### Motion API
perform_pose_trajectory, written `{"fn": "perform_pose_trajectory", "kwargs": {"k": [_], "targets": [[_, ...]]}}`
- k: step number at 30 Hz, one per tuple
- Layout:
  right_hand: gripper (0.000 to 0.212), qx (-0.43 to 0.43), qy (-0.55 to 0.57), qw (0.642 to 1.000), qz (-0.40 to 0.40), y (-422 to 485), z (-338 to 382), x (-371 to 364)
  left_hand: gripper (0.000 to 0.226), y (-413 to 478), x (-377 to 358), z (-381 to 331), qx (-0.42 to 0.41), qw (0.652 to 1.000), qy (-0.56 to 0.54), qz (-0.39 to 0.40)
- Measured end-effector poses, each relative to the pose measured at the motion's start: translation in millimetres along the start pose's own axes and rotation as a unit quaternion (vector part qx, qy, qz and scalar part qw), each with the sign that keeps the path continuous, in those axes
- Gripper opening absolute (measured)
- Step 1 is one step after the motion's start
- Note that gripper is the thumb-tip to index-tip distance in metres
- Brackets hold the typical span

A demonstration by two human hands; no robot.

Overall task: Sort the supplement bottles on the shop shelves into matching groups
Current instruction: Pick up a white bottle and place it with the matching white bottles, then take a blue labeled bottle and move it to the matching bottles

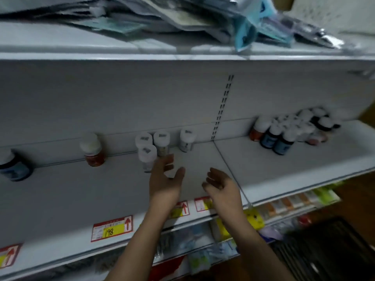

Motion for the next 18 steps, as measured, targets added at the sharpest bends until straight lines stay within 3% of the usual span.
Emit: {"fn": "perform_pose_trajectory", "kwargs": {"k": [5,10,18], "targets": [[0.037,0.019,0.059,0.996,-0.065,-6,-4,81,0.035,-24,-78,-30,-0.041,0.992,0.006,0.120],[0.037,0.027,0.038,0.995,-0.085,13,-23,163,0.035,-38,-166,-51,-0.051,0.978,0.024,0.200],[0.042,-0.028,0.005,0.998,-0.065,110,-58,290,0.042,-24,-336,-64,0.051,0.971,0.021,0.233]]}}
Point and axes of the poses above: each hand's wrist, its own y-axis towards the middle knuckle, its own x-axis out of the back of the hand, z = x × y, the point moved 3 cm from there along y, towards the middle knuckle, and after that the axes turned 3 degrees about z, right-handed, at the moved point
